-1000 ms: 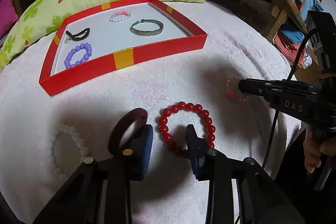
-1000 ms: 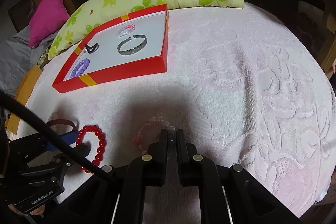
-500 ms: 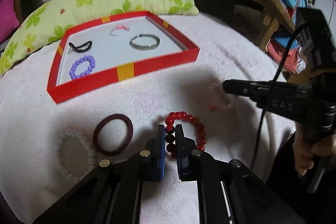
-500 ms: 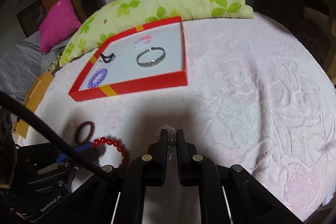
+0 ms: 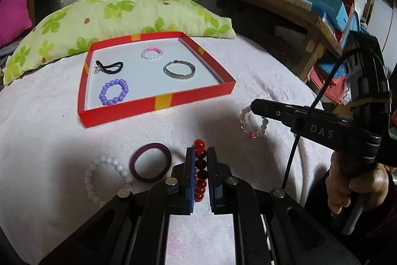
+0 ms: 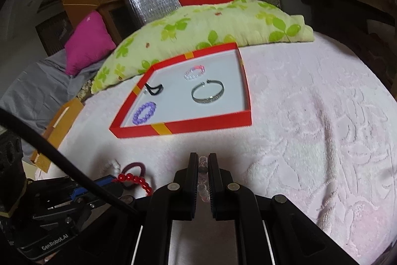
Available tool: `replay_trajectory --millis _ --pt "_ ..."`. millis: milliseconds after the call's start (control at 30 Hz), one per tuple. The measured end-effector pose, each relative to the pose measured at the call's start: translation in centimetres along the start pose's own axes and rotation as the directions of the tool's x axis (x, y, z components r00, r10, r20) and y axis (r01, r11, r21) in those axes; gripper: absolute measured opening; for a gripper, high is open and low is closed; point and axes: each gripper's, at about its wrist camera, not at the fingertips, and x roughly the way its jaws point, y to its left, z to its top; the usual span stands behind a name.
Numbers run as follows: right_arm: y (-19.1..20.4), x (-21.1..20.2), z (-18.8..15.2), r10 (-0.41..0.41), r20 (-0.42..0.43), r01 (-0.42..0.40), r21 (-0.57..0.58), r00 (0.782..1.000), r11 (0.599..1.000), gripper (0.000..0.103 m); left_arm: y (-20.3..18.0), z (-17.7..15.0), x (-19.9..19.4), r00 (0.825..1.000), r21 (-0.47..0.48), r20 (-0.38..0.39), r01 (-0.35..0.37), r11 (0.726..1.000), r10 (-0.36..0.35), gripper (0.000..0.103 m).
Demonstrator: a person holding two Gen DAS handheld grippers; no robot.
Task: Organize jewelry
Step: 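Grasp the red beaded bracelet with the left tool while the right grasps the pink-clear beaded bracelet, then carry both held bracelets up and over the red tray with both tools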
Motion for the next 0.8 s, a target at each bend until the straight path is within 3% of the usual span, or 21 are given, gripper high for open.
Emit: replay_trajectory --millis 267,800 --pt "0.0 -0.3 0.2 0.016 0.015 -0.016 0.013 1.000 1.000 0.009 0.4 0.4 -1.3 0.999 -0.016 0.041 0.008 1.000 -0.008 0.010" --pt "0.5 -1.1 0.4 0.013 0.037 -0.013 -0.003 0.999 1.000 0.009 0.7 0.3 -1.3 0.999 -0.021 0.032 -0.023 1.000 0.024 0.010"
